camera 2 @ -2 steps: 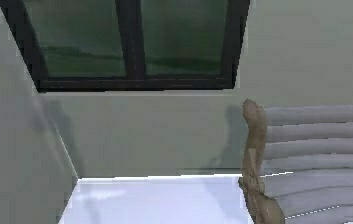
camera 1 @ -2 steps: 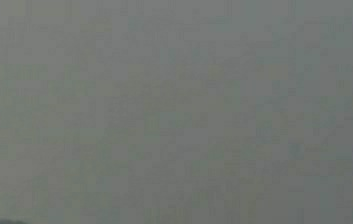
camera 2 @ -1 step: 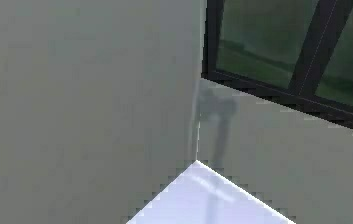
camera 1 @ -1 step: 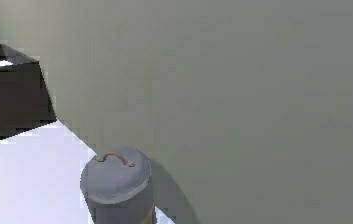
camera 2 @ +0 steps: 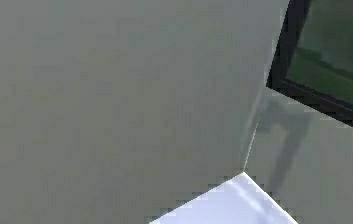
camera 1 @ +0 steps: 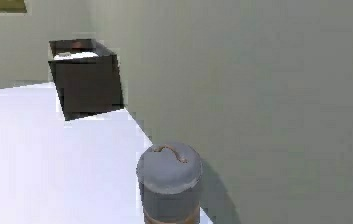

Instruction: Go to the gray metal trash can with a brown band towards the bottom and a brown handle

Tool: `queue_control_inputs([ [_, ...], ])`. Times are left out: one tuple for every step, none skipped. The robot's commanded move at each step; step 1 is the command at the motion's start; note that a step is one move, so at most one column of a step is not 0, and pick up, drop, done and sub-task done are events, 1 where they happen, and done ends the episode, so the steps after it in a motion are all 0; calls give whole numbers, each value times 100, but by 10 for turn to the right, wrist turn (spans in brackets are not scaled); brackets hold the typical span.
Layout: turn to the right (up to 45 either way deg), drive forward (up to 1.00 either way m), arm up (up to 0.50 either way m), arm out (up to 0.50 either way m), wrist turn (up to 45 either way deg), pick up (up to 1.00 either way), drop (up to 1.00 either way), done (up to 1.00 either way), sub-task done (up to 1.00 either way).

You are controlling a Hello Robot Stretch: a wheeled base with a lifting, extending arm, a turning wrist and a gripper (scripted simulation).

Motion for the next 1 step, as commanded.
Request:
queue_control_inputs([
  [0, 0, 0, 0, 0, 0, 0, 100, 0],
])
